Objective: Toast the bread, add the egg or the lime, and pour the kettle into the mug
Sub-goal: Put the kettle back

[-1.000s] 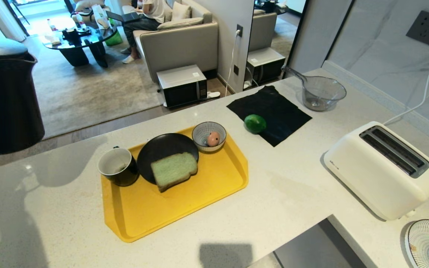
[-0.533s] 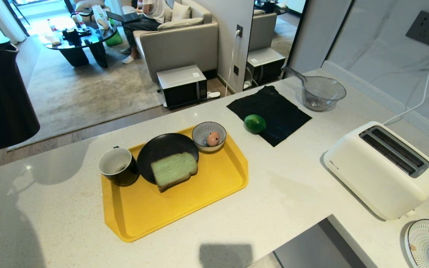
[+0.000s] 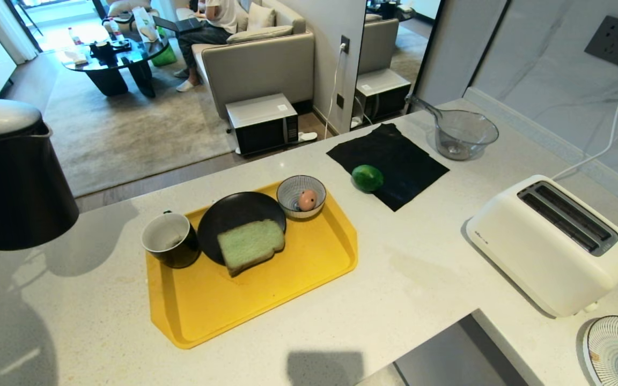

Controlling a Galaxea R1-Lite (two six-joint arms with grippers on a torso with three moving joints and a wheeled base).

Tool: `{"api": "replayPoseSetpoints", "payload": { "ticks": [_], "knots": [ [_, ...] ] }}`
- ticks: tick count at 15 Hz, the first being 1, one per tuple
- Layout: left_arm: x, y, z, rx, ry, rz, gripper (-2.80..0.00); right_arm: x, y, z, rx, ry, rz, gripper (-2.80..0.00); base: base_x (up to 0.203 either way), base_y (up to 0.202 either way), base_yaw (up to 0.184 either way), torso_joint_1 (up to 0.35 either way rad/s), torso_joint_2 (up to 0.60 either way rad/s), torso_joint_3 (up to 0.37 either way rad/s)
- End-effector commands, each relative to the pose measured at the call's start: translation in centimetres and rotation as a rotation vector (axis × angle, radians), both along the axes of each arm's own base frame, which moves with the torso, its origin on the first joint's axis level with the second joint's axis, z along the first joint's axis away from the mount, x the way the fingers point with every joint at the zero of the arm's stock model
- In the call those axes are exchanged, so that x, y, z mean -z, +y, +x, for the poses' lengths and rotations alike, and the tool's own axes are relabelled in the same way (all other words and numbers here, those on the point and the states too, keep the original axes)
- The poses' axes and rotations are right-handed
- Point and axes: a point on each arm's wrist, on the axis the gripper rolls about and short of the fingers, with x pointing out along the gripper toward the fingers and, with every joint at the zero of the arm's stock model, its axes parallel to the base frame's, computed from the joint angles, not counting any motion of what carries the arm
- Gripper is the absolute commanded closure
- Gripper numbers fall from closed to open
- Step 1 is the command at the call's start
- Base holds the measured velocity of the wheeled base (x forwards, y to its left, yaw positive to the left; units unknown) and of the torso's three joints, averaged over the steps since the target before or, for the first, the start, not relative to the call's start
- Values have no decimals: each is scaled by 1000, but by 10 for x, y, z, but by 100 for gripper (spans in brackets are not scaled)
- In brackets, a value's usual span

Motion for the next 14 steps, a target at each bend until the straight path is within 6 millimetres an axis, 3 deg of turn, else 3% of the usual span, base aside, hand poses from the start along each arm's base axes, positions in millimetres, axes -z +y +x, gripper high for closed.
{"api": "replayPoseSetpoints", "payload": {
  "ticks": [1,3,9,14],
  "knots": [
    [35,4,10,22,2,-10,0,0,0,0,-1,0,-1,0,0,0,0,0,0,0],
    [58,3,12,33,6,-44,0,0,0,0,-1,1,-1,0,0,0,0,0,0,0],
    [84,-10,32,110,-39,-57,0,0,0,0,-1,0,-1,0,0,0,0,0,0,0],
    [117,-2,42,107,-23,-73,0,0,0,0,-1,1,-1,0,0,0,0,0,0,0]
  ]
}}
